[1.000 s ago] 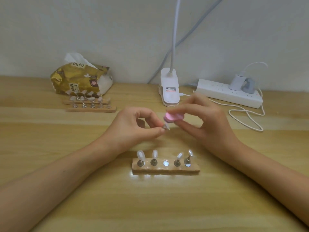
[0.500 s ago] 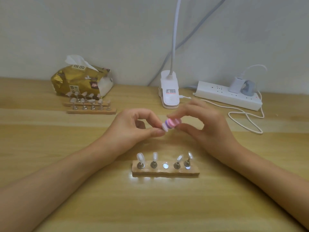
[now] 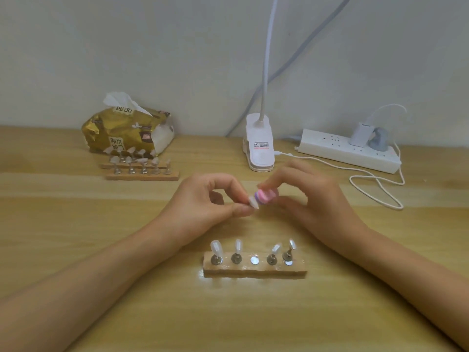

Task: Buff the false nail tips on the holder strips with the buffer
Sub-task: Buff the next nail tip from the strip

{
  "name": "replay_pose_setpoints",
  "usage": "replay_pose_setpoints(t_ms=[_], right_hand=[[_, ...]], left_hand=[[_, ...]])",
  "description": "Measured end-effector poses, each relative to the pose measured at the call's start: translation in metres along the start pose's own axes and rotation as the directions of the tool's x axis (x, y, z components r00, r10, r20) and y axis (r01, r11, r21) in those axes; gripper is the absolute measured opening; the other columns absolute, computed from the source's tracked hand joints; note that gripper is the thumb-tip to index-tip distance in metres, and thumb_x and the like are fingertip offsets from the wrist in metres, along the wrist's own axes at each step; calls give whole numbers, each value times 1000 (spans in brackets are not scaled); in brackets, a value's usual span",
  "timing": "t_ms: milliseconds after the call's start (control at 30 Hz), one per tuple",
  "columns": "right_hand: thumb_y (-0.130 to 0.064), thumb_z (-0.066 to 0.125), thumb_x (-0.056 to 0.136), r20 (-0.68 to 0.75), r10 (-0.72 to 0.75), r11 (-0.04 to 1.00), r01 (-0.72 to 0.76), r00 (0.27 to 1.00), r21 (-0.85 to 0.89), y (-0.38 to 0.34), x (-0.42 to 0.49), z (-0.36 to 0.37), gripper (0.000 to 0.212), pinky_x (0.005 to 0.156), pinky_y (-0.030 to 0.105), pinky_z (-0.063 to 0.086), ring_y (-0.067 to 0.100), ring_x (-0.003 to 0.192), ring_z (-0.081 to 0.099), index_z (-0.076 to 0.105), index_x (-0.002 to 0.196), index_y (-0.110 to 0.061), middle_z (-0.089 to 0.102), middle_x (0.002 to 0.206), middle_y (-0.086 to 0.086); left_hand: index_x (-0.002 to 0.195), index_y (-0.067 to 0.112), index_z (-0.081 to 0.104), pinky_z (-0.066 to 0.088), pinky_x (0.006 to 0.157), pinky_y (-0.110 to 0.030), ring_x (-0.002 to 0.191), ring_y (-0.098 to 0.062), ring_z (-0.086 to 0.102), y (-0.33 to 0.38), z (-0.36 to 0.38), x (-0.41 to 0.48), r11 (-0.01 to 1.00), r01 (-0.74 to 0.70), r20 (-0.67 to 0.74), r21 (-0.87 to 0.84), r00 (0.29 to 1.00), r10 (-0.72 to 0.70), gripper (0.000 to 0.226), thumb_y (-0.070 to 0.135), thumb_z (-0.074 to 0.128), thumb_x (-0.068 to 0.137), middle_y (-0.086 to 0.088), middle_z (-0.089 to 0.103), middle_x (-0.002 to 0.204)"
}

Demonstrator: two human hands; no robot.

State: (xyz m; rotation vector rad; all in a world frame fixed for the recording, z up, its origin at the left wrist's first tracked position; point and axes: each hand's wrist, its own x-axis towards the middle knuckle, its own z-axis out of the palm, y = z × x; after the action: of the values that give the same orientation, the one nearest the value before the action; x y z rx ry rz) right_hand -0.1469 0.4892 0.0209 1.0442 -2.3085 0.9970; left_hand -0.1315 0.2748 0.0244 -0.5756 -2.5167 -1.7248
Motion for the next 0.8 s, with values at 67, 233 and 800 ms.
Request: replay_pose_setpoints(t_ms=[67,233,800], right_hand=[[-2,76,86,-82,-23,1000,23,996,-6,-1,0,-4,13,83,31,49,12,91,62,70,94,-10,67,93,1],[0,75,87,10,-49,998,49,999,-36,0,-2,2,16,82,34,50,13,91,62,72,97,-12,63,95,2],[-6,76,86,-53,-85,996,83,995,-46,-1,-1,-3,15,81,28,50,13,87,62,75,100,-10,63,92,7]], left_hand=[[63,26,70,28,44,-8,40,0,35,1,1,0,1000,-4,7,-2,1000,4,22,11,83,74,21,62,55],[66,22,69,26,42,-9,38,-1,31,0,1,0,999,21,2,32,1000,-22,18,13,83,75,19,51,43],[67,18,73,30,46,-11,45,-2,36,4,1,-3,998,65,24,-7,998,-64,11,17,83,70,15,61,57]])
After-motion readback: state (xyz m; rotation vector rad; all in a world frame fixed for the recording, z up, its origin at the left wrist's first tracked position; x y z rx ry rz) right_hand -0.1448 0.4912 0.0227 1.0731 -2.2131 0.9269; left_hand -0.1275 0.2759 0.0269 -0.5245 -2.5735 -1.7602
